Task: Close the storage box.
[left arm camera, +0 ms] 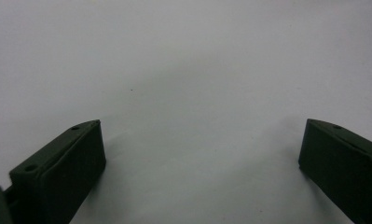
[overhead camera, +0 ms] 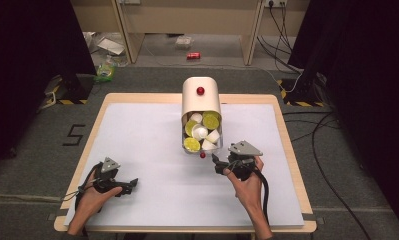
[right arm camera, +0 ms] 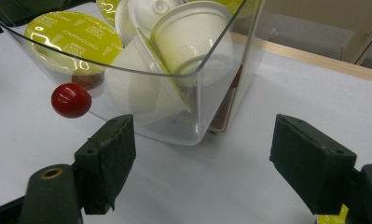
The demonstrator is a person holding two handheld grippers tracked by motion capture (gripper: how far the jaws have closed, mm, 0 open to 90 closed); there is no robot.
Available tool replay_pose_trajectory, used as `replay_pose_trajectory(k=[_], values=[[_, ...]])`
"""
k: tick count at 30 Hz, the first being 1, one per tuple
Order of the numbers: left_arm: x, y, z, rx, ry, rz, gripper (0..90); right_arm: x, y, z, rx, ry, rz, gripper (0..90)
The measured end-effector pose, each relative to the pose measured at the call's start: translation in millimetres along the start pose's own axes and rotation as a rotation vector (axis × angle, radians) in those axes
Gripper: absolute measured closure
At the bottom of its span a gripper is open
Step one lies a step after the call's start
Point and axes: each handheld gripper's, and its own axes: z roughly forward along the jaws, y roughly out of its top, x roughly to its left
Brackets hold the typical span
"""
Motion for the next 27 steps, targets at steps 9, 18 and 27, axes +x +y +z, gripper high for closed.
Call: replay_pose_trajectory(k=[9, 18, 27], values=[[-0.1, -0.1, 0.0, -0.002, 0.000, -0.001, 0.0, 0.5, 0.4, 0.3, -0.004, -0.018, -0.004, 19.9], [0.0, 0.0, 0.0, -0.001, 0.000, 0.000, 0.0, -1.3, 0.6, 1.8, -0.011, -0.024, 0.002, 18.5], [-0.1, 0.0, 0.1, -0.001, 0.000, -0.001, 0.0, -2.5, 2.7, 2.2, -0.026, -0.031, 0.012, 18.3]])
